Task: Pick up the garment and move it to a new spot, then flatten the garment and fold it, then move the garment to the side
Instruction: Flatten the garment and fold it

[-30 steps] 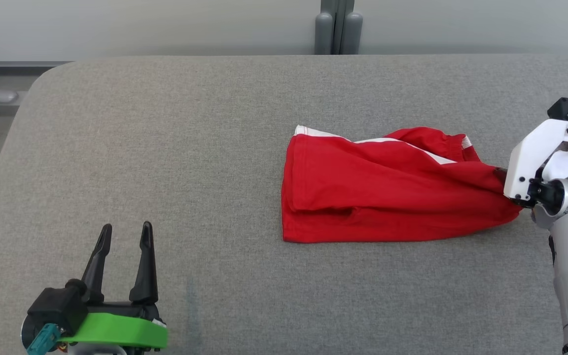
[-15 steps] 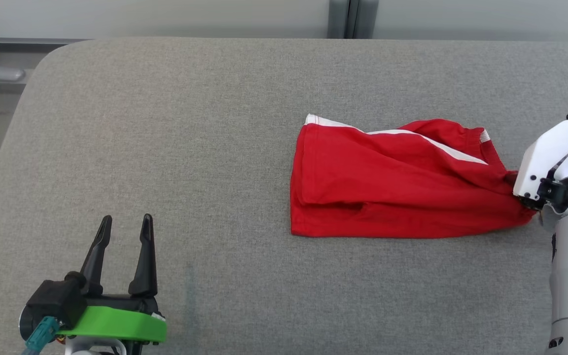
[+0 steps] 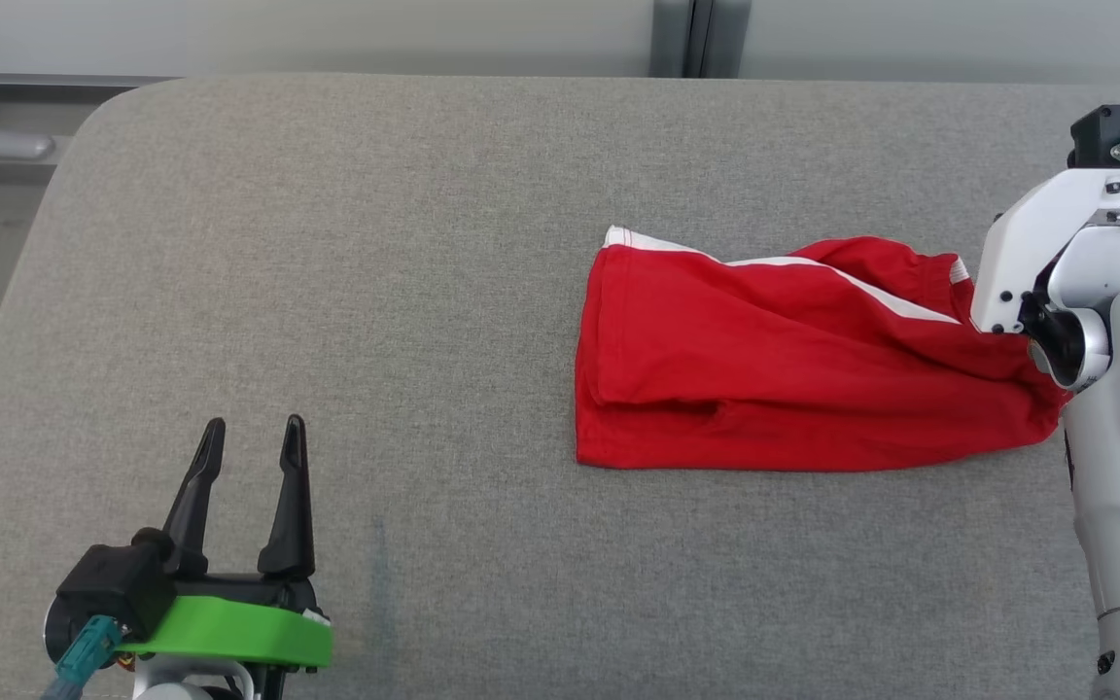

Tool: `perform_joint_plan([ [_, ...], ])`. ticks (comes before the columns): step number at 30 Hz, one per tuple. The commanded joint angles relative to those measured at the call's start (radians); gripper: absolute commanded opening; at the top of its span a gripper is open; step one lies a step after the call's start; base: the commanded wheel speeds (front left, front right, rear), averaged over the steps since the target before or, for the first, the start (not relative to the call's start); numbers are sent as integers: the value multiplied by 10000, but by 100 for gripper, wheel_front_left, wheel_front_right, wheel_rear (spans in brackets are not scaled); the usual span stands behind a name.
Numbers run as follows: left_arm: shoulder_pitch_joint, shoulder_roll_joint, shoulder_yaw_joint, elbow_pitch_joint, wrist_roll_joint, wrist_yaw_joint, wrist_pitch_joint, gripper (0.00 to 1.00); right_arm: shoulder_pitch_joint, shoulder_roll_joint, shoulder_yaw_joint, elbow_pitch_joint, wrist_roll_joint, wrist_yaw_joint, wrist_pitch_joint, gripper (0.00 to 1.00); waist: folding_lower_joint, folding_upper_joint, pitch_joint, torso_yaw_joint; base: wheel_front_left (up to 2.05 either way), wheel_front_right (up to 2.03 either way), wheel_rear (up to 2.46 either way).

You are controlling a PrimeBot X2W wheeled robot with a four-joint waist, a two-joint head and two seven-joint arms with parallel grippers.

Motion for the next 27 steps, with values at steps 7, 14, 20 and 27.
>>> perform_joint_plan([
  [7, 191, 34, 29, 36, -82, 59, -41, 100, 121, -220, -779, 858, -321, -14, 1101, 100, 0, 0, -242, -4, 0, 0, 0],
  [14, 275, 116, 43, -106, -81, 108, -50, 100, 501, -29, -1477, 889, -442, -14, 1989, 100, 0, 0, -172, -190, 0, 0, 0],
  [20, 11, 167, -32, -188, -99, 85, -2, 100, 618, 279, -1708, 755, -124, -14, 2186, 100, 0, 0, 123, -208, 0, 0, 0],
  [27, -90, 252, -10, -132, -150, 115, -9, 100, 588, 459, -1180, 687, 351, -14, 2298, 0, 0, 0, 217, -119, 0, 0, 0],
])
